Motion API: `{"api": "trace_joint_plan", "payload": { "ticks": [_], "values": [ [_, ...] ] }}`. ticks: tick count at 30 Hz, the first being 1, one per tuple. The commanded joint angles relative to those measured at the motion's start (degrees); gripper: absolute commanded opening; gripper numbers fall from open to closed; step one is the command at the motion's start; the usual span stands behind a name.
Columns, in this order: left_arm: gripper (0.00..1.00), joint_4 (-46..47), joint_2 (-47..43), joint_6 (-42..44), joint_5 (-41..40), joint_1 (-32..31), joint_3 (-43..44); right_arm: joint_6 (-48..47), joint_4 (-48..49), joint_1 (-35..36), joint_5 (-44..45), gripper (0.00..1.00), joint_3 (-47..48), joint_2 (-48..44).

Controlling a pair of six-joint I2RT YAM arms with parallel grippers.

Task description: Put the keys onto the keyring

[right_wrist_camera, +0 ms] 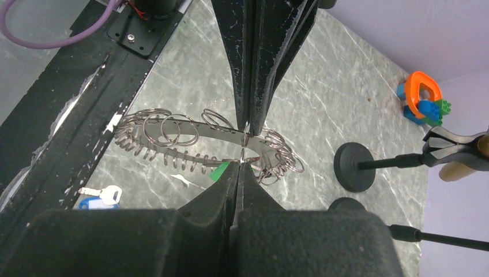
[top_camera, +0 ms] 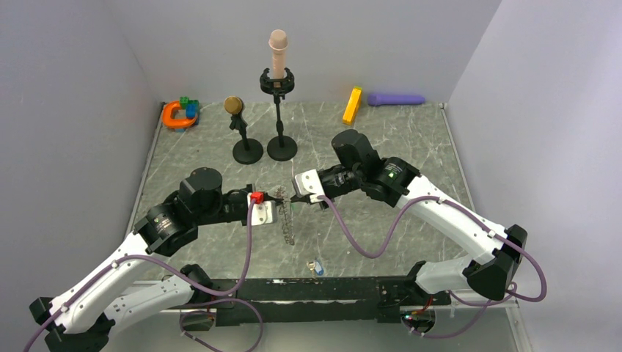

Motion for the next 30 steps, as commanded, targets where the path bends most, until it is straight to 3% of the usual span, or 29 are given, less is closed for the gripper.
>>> {"api": "trace_joint_plan", "payload": {
  "ticks": [1, 30],
  "values": [
    [0.00, 4.33, -0.23, -0.48, 1.56, -0.41, -0.10, 0.68, 2.45, 0.34, 0.11, 0.00, 0.24, -1.50],
    [0.00, 6.22, -0.17, -1.35, -0.08, -0.95, -1.15, 2.35, 4.23, 0.31, -2.50, 0.00, 0.33, -1.53]
  ]
}}
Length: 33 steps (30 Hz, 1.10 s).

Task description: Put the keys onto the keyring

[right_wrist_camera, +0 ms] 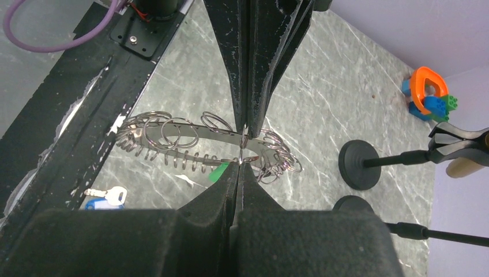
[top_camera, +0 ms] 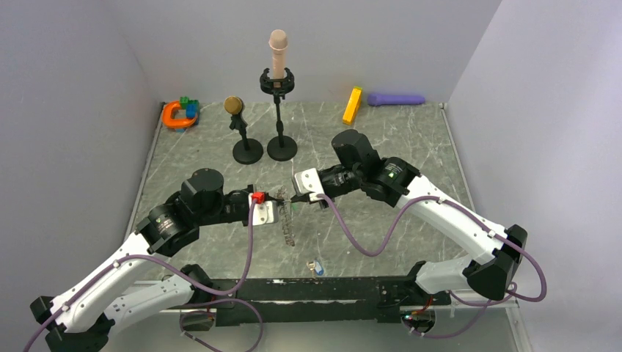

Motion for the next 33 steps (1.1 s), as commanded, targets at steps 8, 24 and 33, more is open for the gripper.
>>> {"api": "trace_joint_plan", "payload": {
  "ticks": [8, 24, 33],
  "values": [
    [0.00, 5.76, 0.14, -1.18, 0.58, -0.88, -0.31, 2.16, 5.59, 0.27, -2.73, 0.00, 0.11, -1.59],
    [0.00, 7.93, -1.28, -3.20, -1.62, -1.00, -1.49, 3.69, 6.29, 0.28, -3.82, 0.00, -0.47, -2.36],
    [0.00, 8.82, -1.82, -4.90, -1.59, -1.00, -1.65, 4.91, 7.52, 0.30, -2.94, 0.00, -0.79, -2.34]
  ]
}}
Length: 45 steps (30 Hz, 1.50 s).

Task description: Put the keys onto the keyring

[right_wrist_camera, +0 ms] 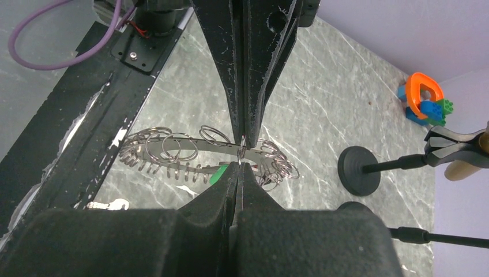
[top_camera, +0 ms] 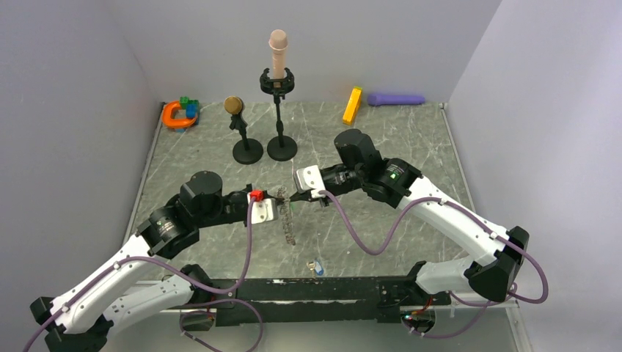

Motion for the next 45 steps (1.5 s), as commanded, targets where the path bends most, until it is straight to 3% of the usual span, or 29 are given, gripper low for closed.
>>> {"api": "trace_joint_plan", "payload": {
  "ticks": [1, 17, 27, 45],
  "values": [
    [0.00, 5.68, -0.74, -1.94, 0.17, -0.44, 0.31, 1.98, 4.71, 0.49, -1.43, 0.00, 0.13, -1.48],
    [0.00, 1.81, 2.81, -5.42, -1.39, -0.43, 4.79, 3.48, 3.55, 0.83, -1.65, 0.00, 1.48, -0.50],
    [0.00, 1.11, 2.81, -7.27, -1.85, -0.53, 5.78, -1.40, -0.77, 1.12, 0.74, 0.00, 1.30, -0.60],
    [0.00, 6.13, -0.51, -17.30, -3.23, -0.25, 3.65, -4.66, -1.21, 1.20, 2.66, 0.00, -1.18, -2.92]
  ]
}}
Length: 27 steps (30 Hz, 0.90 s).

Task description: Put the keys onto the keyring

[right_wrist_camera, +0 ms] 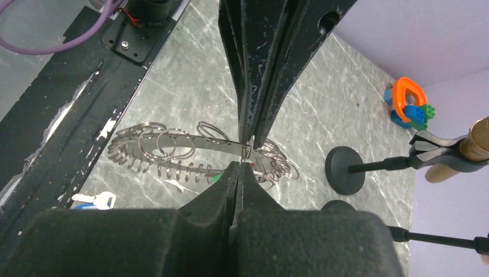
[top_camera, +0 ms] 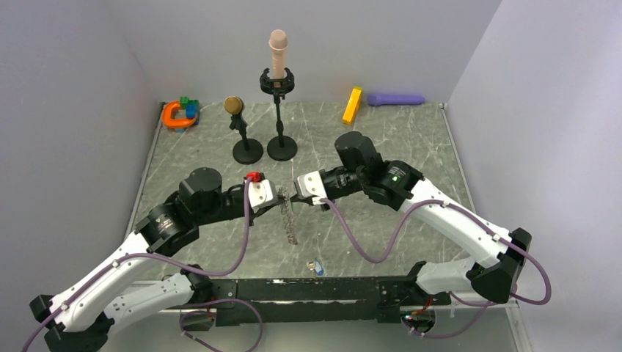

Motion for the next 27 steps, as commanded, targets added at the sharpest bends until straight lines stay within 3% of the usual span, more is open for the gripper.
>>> {"api": "trace_joint_plan", "payload": {
  "ticks": [1, 27],
  "values": [
    [0.00, 7.02, -2.55, -4.04, -0.76, -0.06, 0.74, -1.07, -0.60, 0.36, 0.75, 0.00, -0.91, -2.34],
    [0.00, 21.32, -5.70, -24.47, -8.11, -0.02, -6.57, 0.36, 4.26, 1.23, 1.83, 0.00, -2.60, -3.68]
  ]
}}
